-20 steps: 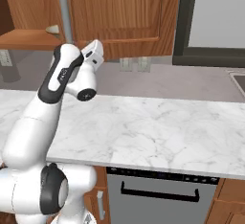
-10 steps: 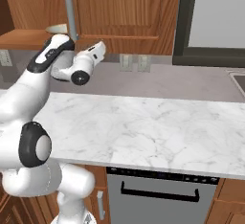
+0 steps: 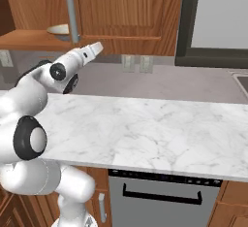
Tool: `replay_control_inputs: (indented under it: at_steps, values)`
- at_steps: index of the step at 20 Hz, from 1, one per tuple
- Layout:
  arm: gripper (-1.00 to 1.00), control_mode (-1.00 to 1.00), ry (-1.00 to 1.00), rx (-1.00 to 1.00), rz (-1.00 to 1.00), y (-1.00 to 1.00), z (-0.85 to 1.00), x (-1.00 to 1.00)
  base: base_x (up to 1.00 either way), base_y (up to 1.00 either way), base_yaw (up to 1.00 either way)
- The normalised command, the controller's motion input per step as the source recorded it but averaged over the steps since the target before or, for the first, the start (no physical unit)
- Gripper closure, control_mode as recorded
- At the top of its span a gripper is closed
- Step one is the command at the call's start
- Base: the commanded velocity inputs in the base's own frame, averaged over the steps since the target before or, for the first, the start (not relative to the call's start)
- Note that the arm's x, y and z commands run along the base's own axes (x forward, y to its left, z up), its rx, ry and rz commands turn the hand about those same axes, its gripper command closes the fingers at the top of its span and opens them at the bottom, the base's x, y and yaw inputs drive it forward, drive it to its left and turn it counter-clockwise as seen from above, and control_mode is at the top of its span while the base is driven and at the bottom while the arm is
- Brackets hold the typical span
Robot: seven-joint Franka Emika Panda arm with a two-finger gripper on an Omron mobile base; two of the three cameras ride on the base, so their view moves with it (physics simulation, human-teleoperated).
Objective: Pick the mug and place it in the sink. Pick the bowl and place it in the open cabinet and then close the cabinet.
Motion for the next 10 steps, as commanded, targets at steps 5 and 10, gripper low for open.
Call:
replay_control_inputs:
  at_steps: [5, 10]
  values:
    - [-1.0, -1.0, 0.22, 0.1, 0.0, -0.18, 0.26, 0.56, 0.0, 0.0, 0.0]
    - [-1.0, -1.0, 0.36, 0.13, 0.0, -0.57, 0.74, -0.12, 0.0, 0.0, 0.0]
